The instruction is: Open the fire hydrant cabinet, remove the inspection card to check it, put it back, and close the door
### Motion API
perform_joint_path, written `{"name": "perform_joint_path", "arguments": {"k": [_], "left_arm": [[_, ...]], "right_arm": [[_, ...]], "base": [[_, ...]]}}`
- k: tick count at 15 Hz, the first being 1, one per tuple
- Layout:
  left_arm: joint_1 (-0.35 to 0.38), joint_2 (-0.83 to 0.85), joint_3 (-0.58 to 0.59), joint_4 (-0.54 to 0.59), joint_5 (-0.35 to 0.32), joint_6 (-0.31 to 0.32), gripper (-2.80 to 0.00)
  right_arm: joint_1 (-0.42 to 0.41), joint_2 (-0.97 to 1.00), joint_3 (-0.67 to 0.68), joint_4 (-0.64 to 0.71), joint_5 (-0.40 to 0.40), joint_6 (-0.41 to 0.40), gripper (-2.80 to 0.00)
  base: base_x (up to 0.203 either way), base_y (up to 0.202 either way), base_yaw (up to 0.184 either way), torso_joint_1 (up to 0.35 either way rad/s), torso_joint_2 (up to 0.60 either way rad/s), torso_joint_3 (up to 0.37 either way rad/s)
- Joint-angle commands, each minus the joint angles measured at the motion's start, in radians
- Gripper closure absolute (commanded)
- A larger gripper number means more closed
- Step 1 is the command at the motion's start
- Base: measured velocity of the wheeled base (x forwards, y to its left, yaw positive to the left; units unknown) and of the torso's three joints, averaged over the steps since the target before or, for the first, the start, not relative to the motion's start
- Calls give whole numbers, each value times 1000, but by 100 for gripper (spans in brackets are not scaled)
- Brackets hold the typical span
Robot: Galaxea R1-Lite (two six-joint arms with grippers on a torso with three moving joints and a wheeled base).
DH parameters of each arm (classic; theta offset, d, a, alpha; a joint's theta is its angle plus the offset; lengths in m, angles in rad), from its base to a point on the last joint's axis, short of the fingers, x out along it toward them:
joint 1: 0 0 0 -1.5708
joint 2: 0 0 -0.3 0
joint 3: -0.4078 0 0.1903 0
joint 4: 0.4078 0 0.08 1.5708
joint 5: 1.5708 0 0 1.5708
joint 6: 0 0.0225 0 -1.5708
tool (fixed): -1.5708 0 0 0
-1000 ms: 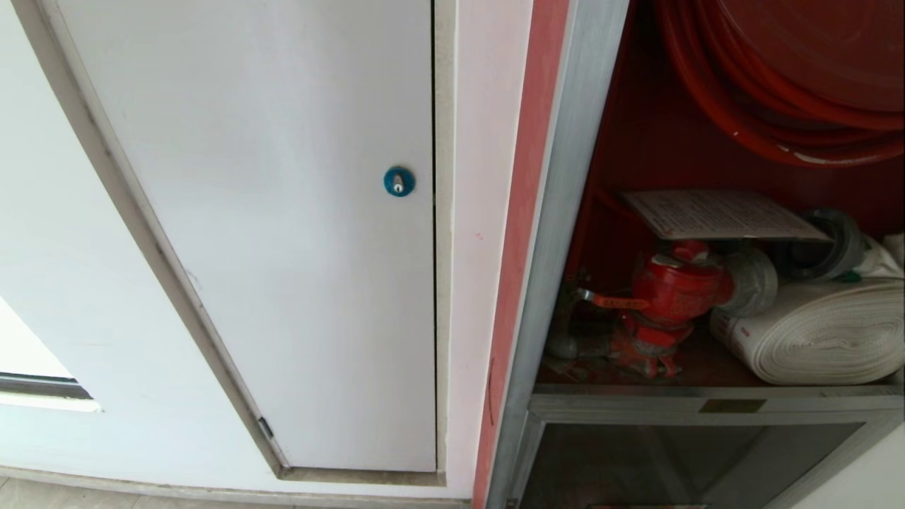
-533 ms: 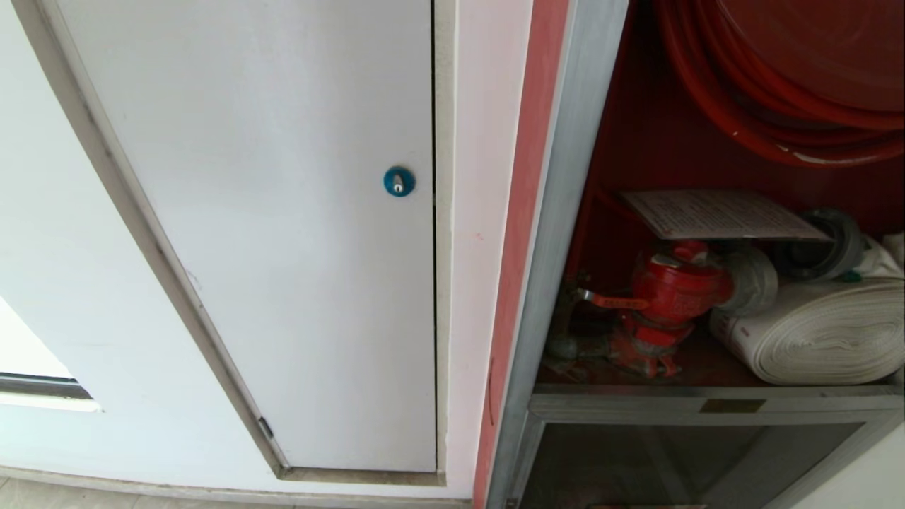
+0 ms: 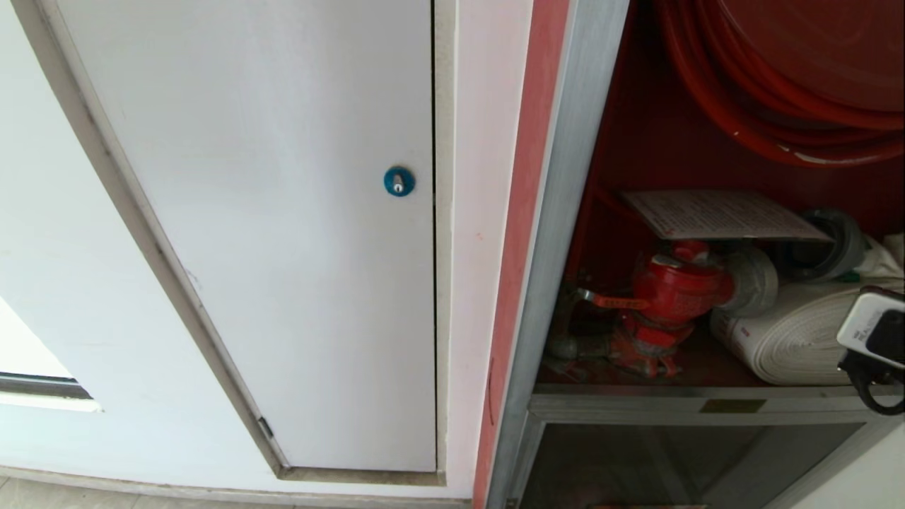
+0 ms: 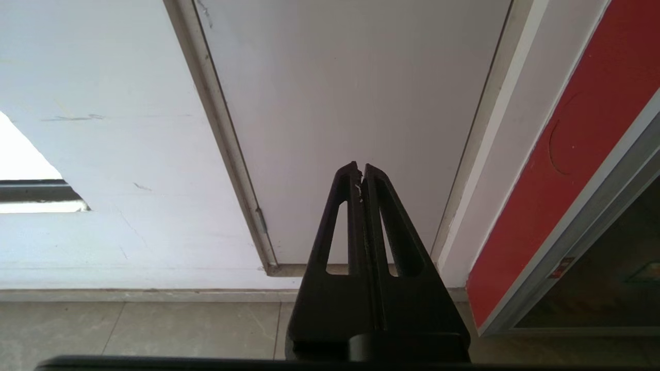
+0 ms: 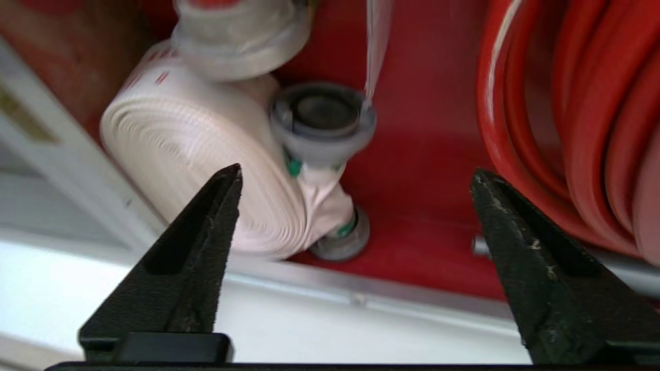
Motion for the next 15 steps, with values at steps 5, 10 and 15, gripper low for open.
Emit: {"name": "perform_joint_path", "arguments": {"k": [5, 10, 15], "left_arm": [[0, 1, 0, 0, 0, 0, 0], [0, 1, 0, 0, 0, 0, 0], [0, 1, 0, 0, 0, 0, 0]], "right_arm": [[-49, 191, -19, -140, 49, -6, -280], [-125, 286, -75, -226, 130, -7, -280], [-127, 364, -133, -255, 140, -7, -280]], "base": [[0, 0, 0, 0, 0, 0], [0, 0, 0, 0, 0, 0], [0, 0, 0, 0, 0, 0]]}}
